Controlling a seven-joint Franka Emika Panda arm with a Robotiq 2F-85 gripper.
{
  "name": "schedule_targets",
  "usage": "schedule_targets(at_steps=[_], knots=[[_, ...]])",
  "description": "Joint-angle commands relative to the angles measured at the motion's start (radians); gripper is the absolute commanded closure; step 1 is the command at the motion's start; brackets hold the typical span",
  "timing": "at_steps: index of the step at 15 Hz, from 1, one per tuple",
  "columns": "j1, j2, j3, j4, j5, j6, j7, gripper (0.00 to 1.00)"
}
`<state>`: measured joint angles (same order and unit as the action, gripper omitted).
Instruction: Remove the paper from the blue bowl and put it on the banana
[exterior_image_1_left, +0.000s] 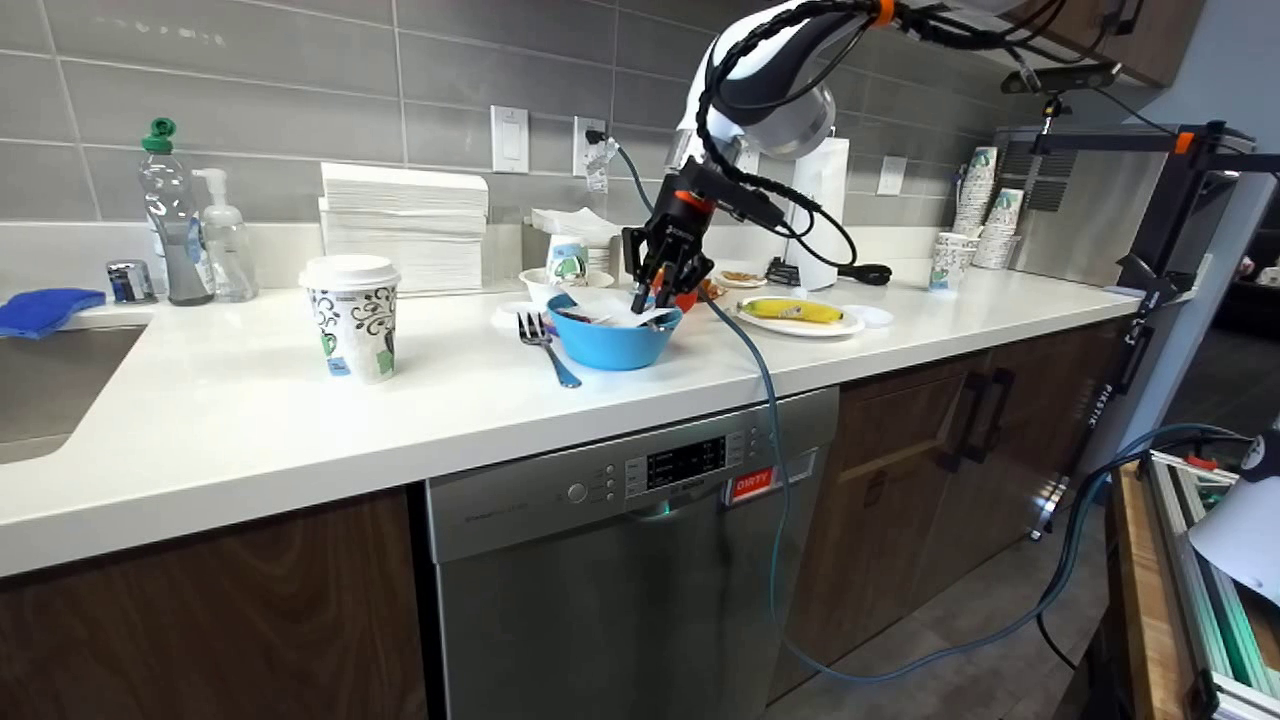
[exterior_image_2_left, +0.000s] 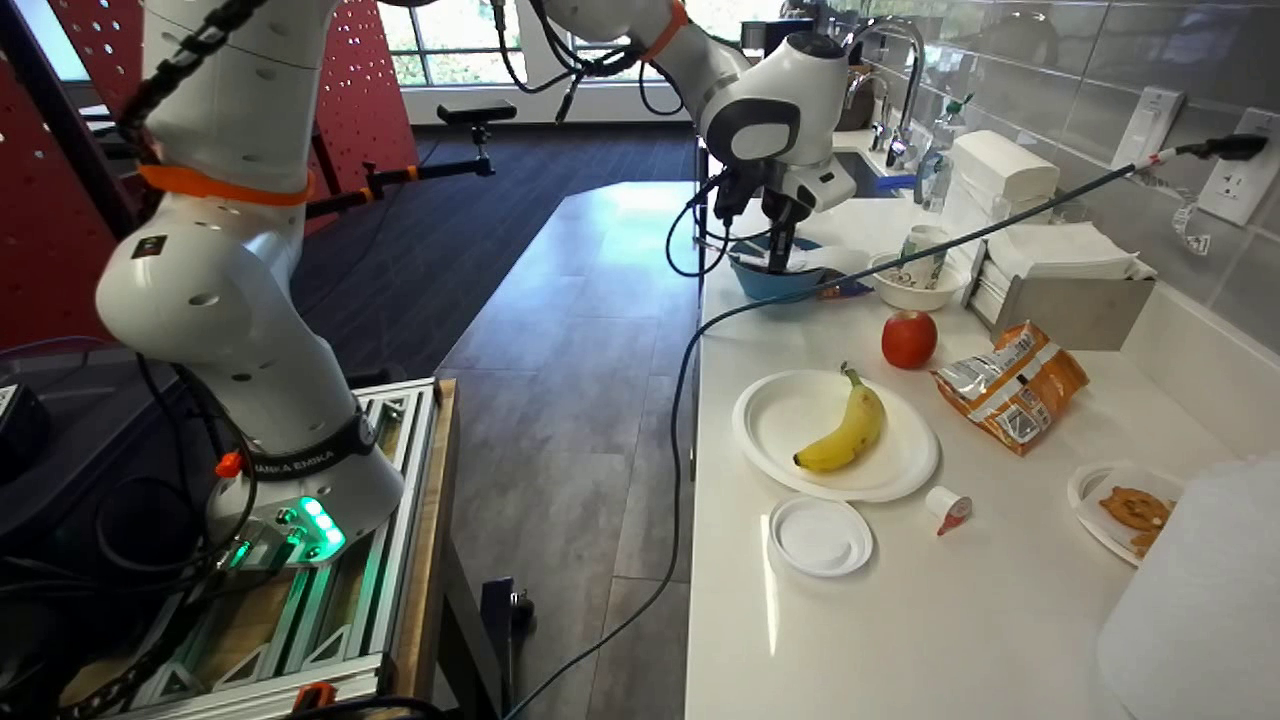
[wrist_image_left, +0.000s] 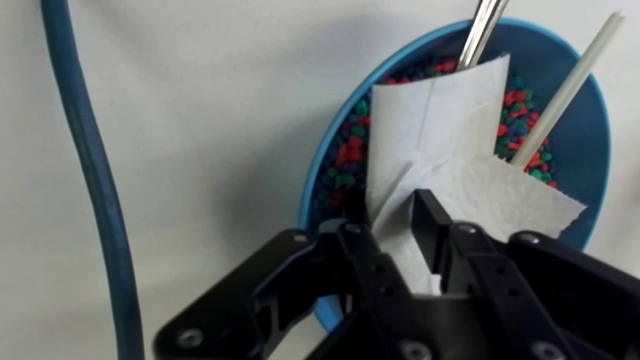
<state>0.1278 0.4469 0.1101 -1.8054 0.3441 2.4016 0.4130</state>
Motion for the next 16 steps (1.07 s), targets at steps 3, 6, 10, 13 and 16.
schedule_targets(at_steps=[3, 6, 10, 13, 16], knots=[[-0.010, -0.048, 0.028, -0.010, 0.049, 0.021, -0.054, 1.00], [-0.019, -0.123, 0.037, -0.036, 0.084, 0.028, -0.074, 1.00], [-0.025, -0.238, -0.003, -0.095, 0.079, 0.117, -0.029, 1.00], [-0.052, -0.299, -0.038, -0.166, 0.068, 0.196, -0.024, 1.00], [-0.081, -0.308, -0.067, -0.232, 0.066, 0.273, -0.036, 1.00]])
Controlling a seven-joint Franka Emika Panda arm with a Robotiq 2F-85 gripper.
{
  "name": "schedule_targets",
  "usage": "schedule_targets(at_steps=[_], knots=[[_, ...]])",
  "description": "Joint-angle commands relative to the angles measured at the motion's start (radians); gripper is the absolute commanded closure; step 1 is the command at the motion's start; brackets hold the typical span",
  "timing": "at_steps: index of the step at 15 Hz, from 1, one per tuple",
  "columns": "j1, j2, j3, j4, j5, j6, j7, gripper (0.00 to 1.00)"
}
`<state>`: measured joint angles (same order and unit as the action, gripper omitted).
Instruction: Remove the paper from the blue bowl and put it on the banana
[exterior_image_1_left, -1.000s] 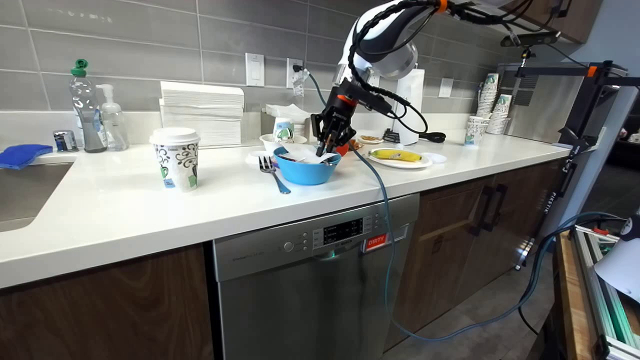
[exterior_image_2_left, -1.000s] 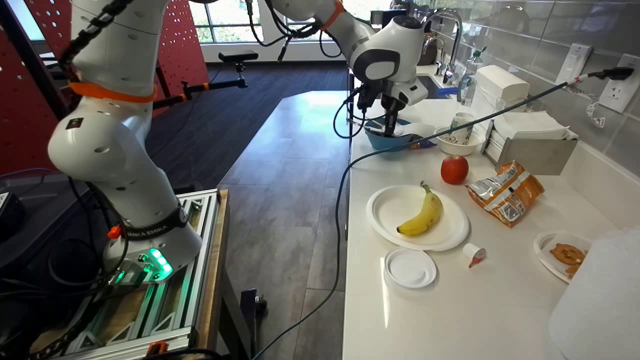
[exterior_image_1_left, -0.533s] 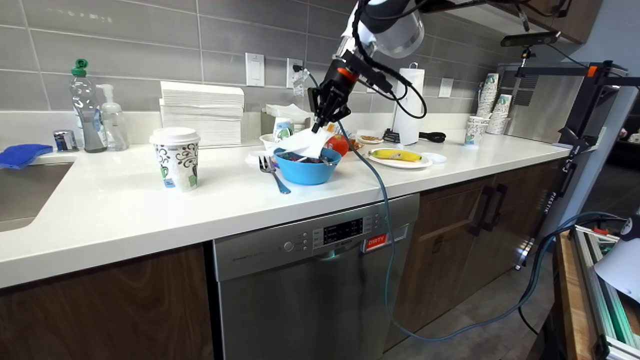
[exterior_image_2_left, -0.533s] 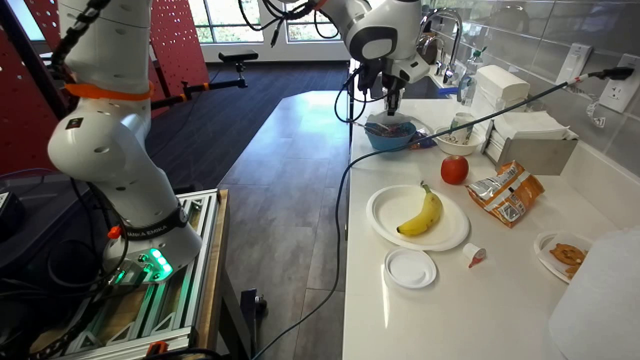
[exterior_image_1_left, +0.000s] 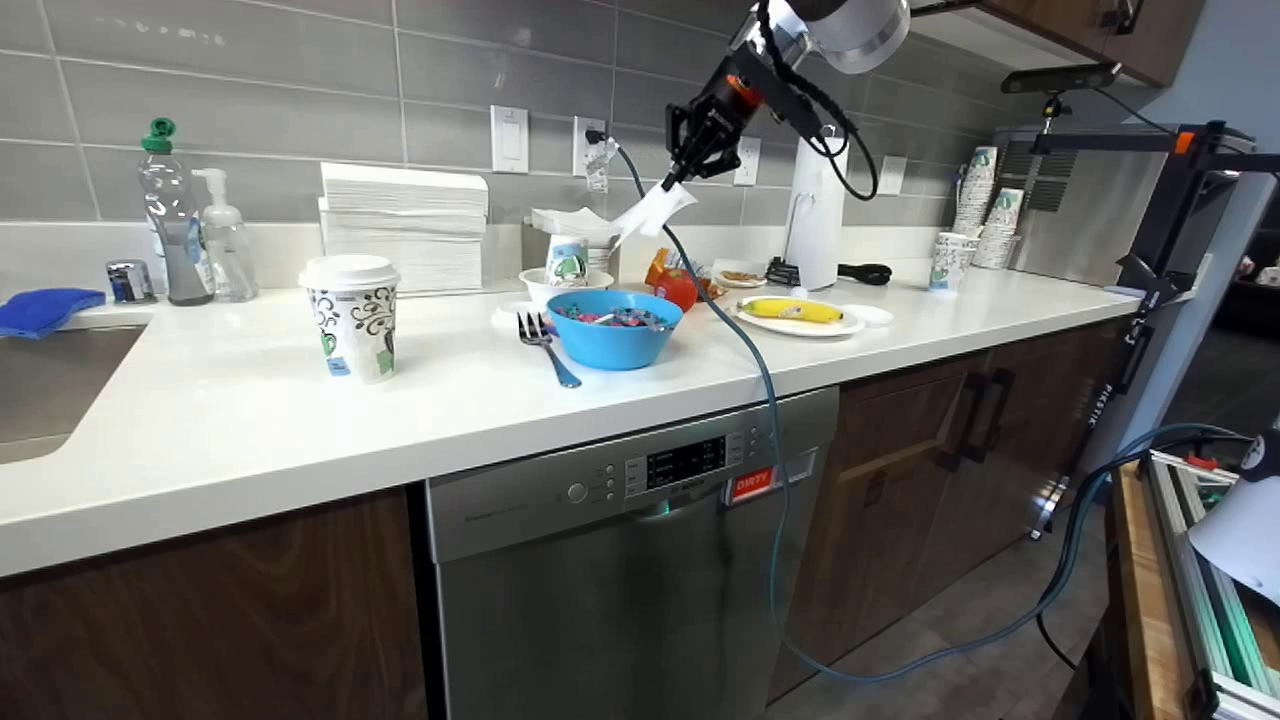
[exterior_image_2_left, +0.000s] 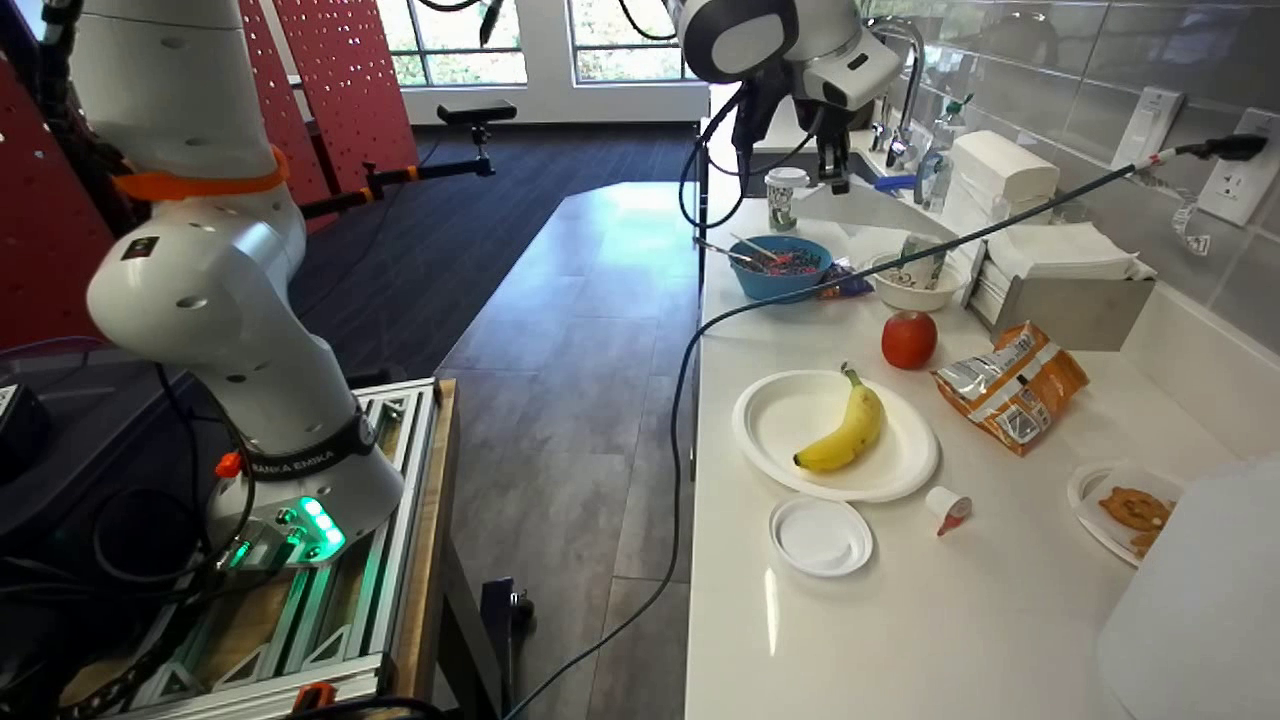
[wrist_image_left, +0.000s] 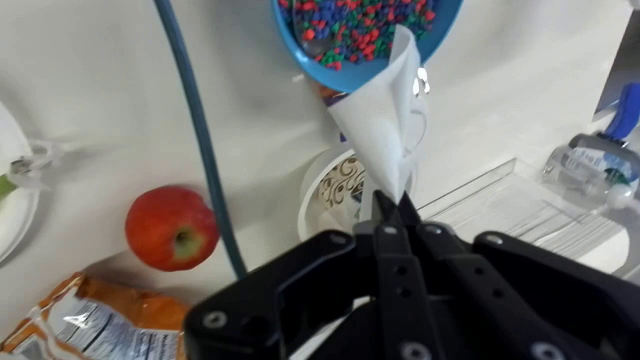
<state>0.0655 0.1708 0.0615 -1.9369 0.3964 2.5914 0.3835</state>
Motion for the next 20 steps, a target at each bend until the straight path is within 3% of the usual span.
schedule_targets(at_steps=[1, 6, 10, 16, 18, 20], knots=[[-0.025, -0.024, -0.028, -0.122, 0.008, 0.112, 0.003, 1.00], [-0.046, 0.015, -0.056, -0.217, 0.016, 0.203, 0.023, 1.00], [-0.052, -0.006, -0.052, -0.248, 0.025, 0.176, 0.016, 1.00], [-0.062, -0.088, -0.098, -0.297, -0.015, 0.172, 0.097, 1.00], [-0.071, -0.102, -0.087, -0.298, 0.019, 0.157, 0.052, 1.00], [-0.069, -0.094, -0.097, -0.305, -0.023, 0.171, 0.094, 1.00]])
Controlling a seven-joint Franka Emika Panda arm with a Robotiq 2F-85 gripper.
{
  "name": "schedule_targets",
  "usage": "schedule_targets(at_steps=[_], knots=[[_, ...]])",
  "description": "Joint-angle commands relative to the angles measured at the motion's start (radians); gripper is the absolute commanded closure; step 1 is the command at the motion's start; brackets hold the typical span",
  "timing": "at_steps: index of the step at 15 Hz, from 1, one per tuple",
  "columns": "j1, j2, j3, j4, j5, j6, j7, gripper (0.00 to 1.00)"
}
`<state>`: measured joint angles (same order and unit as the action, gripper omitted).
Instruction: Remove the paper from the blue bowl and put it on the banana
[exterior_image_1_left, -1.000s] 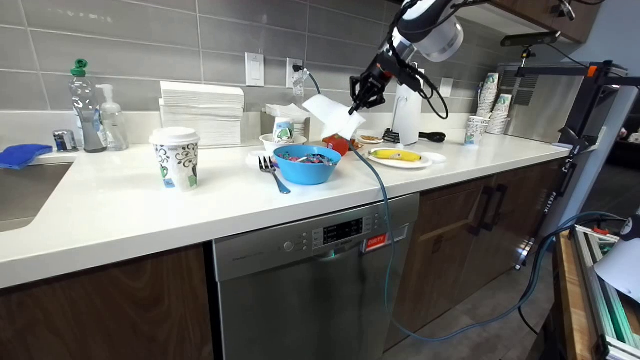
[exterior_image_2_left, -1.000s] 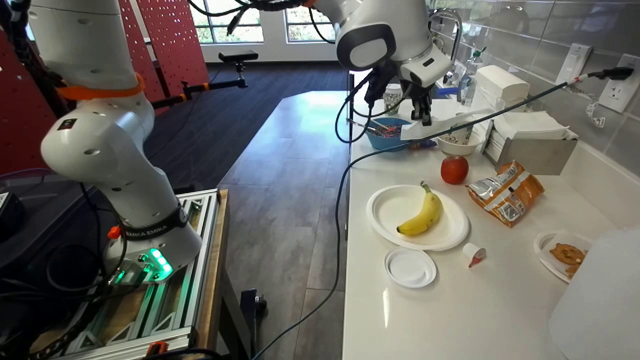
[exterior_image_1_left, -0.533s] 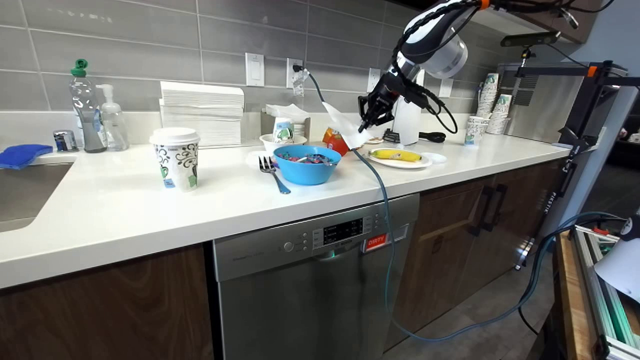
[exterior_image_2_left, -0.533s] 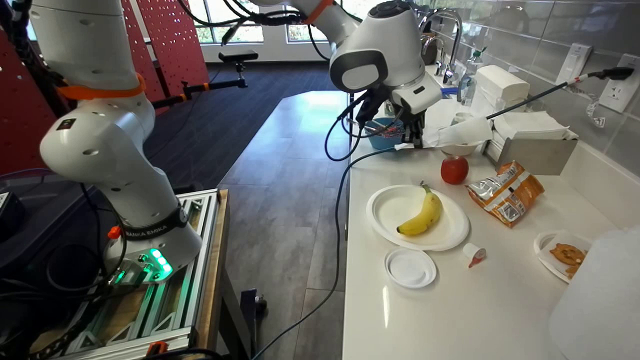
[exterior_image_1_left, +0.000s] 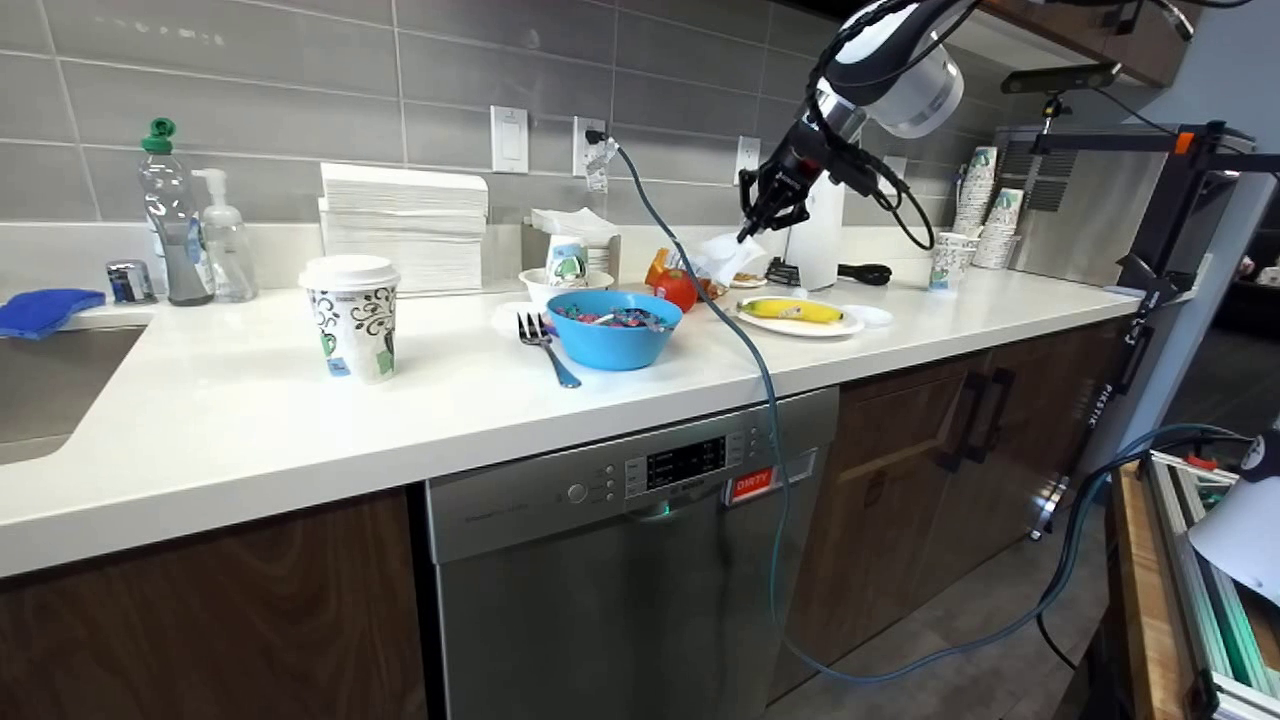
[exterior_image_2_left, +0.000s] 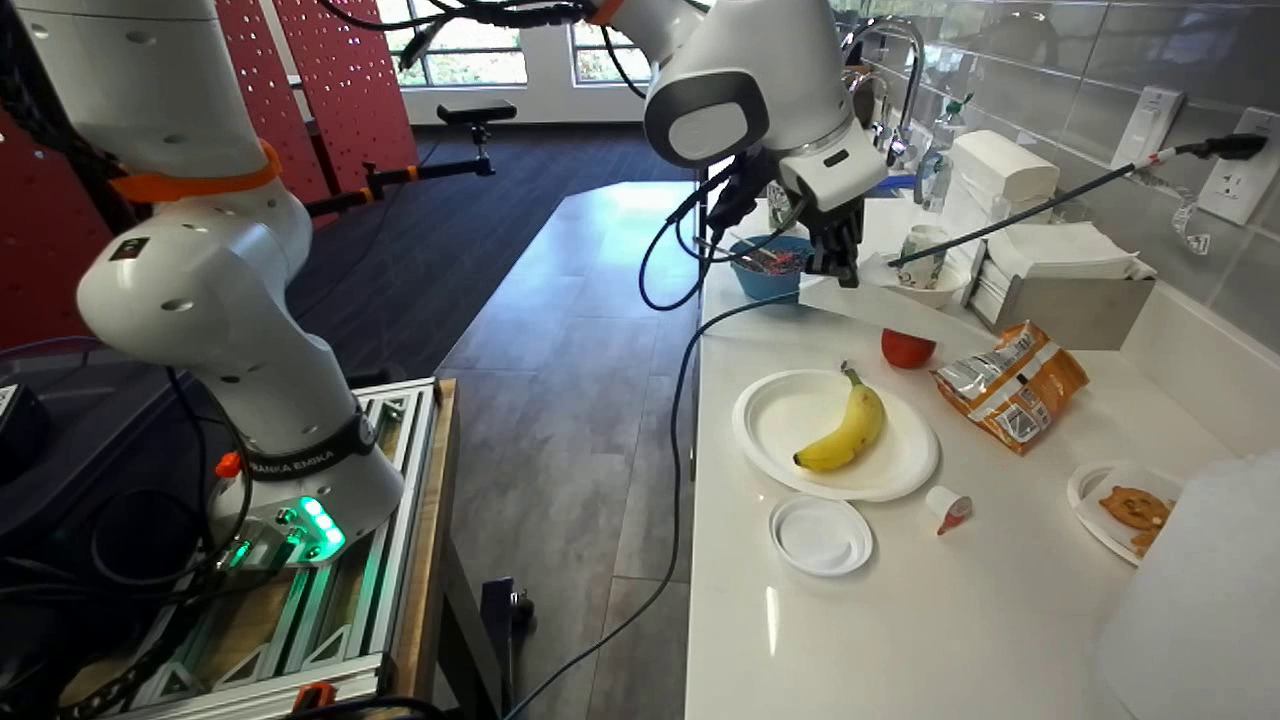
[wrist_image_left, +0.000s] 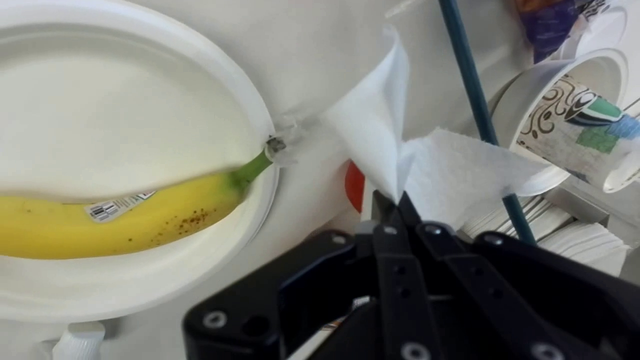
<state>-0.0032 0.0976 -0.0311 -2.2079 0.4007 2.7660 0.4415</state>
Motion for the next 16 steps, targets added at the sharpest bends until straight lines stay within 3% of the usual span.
schedule_targets(at_steps=[1, 3, 9, 16], knots=[[-0.002, -0.016, -0.003, -0.035, -0.016, 0.001, 0.039, 1.00], [-0.004, 0.001, -0.016, -0.046, -0.040, 0.015, 0.080, 1.00], [0.001, 0.030, -0.127, -0.118, -0.257, 0.077, 0.362, 1.00], [-0.036, 0.035, -0.114, -0.150, -0.169, -0.019, 0.387, 1.00]])
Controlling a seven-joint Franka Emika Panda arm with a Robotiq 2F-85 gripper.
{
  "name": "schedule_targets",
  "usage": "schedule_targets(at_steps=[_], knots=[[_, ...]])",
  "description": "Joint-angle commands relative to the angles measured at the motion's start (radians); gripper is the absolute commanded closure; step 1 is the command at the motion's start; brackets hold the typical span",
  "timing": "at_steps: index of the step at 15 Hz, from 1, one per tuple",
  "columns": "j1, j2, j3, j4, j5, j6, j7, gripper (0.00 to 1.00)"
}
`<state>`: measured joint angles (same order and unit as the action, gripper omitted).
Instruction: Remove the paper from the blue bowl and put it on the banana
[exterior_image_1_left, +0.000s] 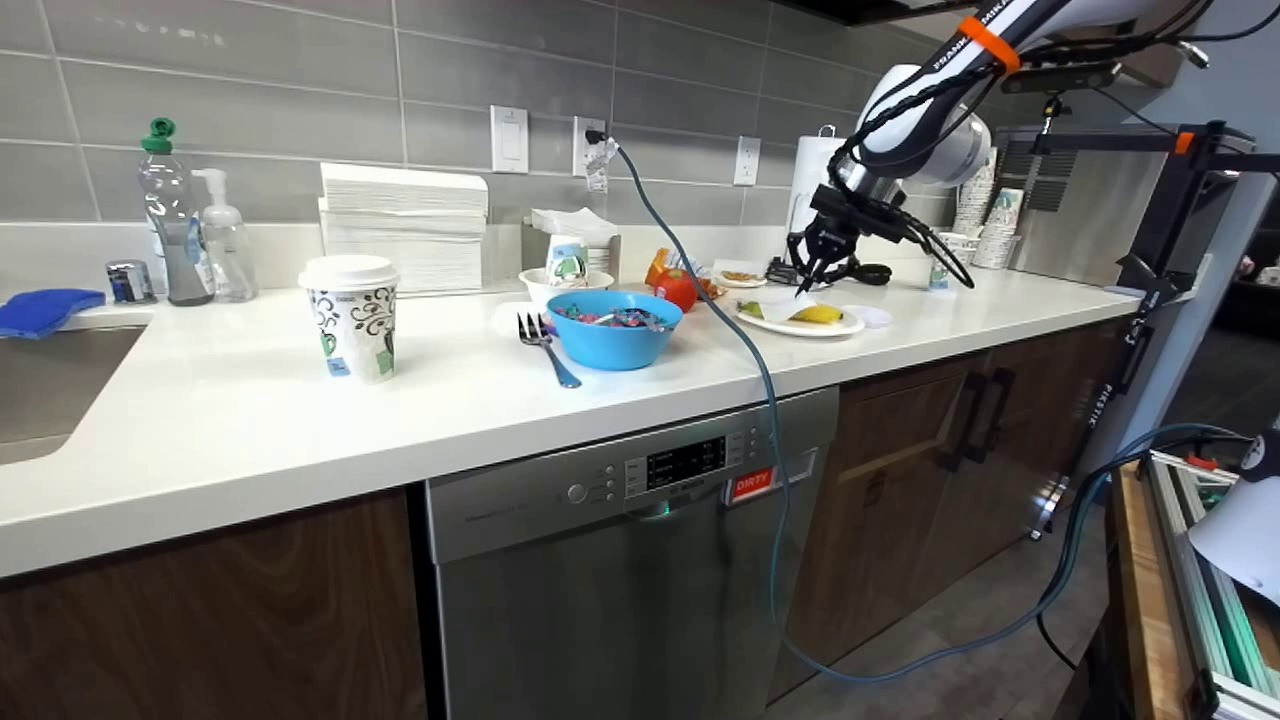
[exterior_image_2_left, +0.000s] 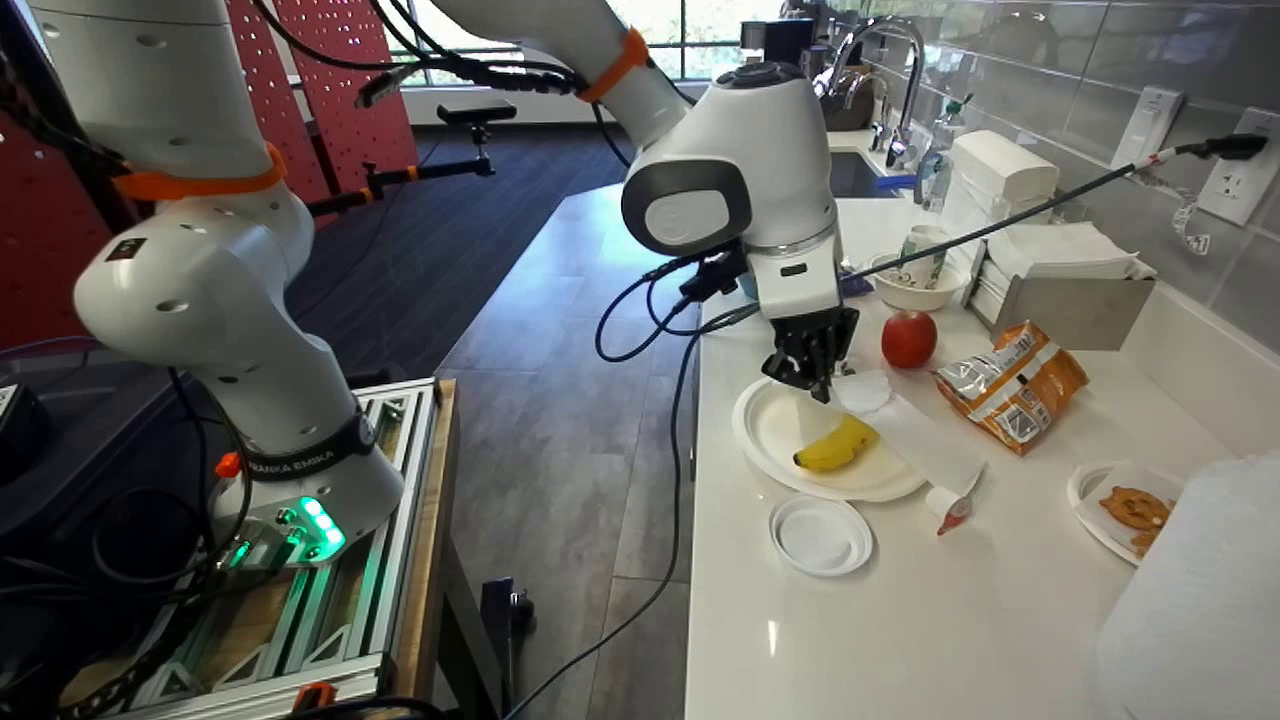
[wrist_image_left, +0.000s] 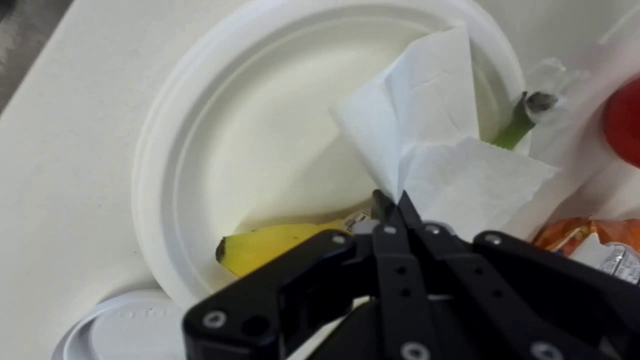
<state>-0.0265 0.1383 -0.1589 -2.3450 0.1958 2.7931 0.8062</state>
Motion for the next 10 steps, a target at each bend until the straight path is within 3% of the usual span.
schedule_targets(at_steps=[1, 5, 6, 7, 8, 10], knots=[[-0.013, -0.005, 0.015, -0.013, 0.048, -0.065, 0.025, 1.00], [-0.018, 0.009, 0.022, 0.001, 0.079, -0.163, 0.041, 1.00], [-0.009, 0.012, 0.006, -0.001, 0.035, -0.166, 0.093, 1.00], [-0.012, 0.004, 0.011, 0.001, 0.048, -0.181, 0.089, 0.74], [-0.014, -0.016, 0.018, 0.002, 0.062, -0.187, 0.081, 0.72], [-0.002, -0.077, 0.010, -0.004, 0.010, -0.178, 0.116, 0.60]])
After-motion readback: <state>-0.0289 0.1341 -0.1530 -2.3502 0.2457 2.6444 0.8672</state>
